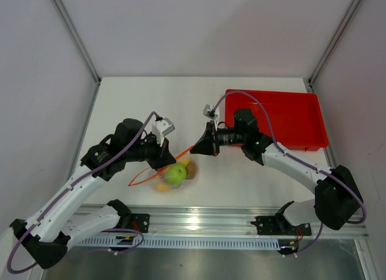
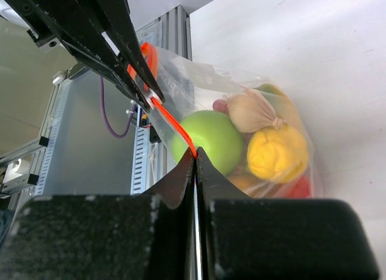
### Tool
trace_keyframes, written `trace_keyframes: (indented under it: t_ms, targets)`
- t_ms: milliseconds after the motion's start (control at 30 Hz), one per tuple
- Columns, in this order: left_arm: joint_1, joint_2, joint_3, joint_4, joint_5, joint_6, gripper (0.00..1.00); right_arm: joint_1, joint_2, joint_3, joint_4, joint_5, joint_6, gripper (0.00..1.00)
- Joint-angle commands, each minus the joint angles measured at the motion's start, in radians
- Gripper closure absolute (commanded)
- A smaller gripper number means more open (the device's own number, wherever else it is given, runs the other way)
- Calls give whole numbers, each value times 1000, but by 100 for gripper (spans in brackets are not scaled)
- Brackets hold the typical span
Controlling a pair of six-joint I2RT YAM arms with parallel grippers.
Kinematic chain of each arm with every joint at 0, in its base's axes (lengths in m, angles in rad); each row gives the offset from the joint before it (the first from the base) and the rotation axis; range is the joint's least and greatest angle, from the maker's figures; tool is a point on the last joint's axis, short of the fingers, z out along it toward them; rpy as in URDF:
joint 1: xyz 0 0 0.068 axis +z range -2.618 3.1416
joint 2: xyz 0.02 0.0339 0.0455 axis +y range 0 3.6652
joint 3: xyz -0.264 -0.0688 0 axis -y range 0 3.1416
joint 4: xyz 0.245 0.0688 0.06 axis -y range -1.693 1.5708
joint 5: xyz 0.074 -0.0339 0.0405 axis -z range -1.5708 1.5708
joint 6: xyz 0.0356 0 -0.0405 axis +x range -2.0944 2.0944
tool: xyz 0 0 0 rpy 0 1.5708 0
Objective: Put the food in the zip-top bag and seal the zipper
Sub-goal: Zip the zipper food storage bag at the center of the board.
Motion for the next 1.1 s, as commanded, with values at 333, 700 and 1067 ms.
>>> trace_keyframes:
  t_ms: [333, 700, 1067]
  targets:
    - [-4, -83, -30, -36, 105, -14, 99, 17, -106, 17, -210, 14, -157, 66]
    - [-4, -77, -50, -28, 132, -9, 99, 96, 33, 304, -533, 41, -402, 33]
    - [-4, -97, -44, -40, 117, 0, 100, 169, 224, 462, -679, -38, -499, 42]
